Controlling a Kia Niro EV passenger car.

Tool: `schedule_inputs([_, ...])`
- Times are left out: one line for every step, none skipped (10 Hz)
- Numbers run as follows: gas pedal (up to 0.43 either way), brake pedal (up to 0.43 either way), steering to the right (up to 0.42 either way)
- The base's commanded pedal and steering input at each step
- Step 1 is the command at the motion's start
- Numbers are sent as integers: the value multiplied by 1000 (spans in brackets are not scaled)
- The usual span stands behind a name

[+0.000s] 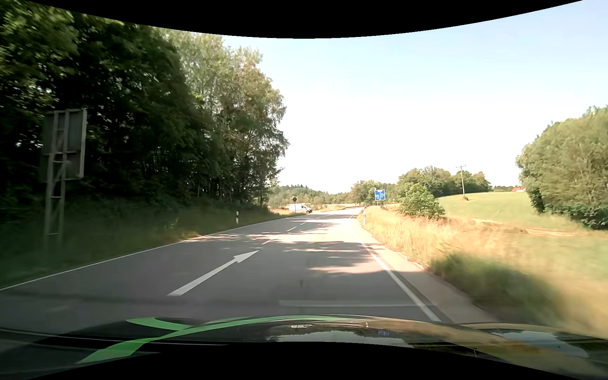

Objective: Follow the waypoints while adhering to traffic rules and regulations

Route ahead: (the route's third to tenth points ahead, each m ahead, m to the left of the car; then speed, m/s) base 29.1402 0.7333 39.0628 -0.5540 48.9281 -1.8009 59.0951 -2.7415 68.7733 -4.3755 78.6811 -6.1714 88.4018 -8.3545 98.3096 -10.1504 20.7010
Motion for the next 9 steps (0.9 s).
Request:
schedule_inputs([228, 0, 7])
schedule_inputs([248, 0, 7])
schedule_inputs([280, 0, 8])
schedule_inputs([280, 0, 8])
schedule_inputs([280, 0, 10])
schedule_inputs([260, 0, 12])
schedule_inputs([240, 0, 12])
schedule_inputs([220, 0, 12])
schedule_inputs([197, 0, 12])
